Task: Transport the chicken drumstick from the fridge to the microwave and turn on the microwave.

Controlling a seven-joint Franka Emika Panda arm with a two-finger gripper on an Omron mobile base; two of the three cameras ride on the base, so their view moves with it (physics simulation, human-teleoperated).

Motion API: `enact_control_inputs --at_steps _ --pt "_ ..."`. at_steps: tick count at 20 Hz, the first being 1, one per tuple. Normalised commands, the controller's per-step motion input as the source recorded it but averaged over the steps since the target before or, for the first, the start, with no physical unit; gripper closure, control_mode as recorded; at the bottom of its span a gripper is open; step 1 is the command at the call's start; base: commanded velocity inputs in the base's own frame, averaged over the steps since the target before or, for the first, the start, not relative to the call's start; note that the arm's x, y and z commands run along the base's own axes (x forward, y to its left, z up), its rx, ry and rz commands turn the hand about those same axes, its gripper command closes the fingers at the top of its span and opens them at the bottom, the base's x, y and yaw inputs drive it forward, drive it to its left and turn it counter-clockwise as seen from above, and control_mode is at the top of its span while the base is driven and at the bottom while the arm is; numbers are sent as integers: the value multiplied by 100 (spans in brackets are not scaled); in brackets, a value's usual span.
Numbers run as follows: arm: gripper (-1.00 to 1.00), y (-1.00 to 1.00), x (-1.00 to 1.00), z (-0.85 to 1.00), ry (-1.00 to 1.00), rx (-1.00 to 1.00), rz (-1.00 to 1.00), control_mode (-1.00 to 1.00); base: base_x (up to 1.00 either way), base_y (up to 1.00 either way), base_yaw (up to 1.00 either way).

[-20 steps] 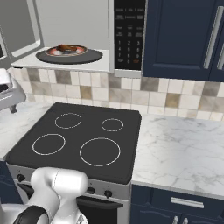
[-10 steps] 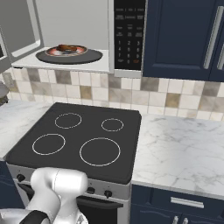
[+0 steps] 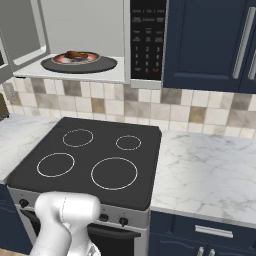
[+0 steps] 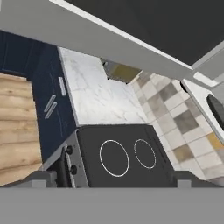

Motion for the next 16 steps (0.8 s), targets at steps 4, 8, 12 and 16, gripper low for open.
enact_control_inputs --at_steps 4,8,12,16 --pt "-100 27 -18 -4 -18 4 22 -100 0 0 0" --pt "-100 43 -10 -2 -27 0 31 -100 0 0 0" --pt "-100 36 -16 0 -27 -1 32 -100 0 0 0" --pt "-100 26 -24 0 -24 0 24 -100 0 0 0"
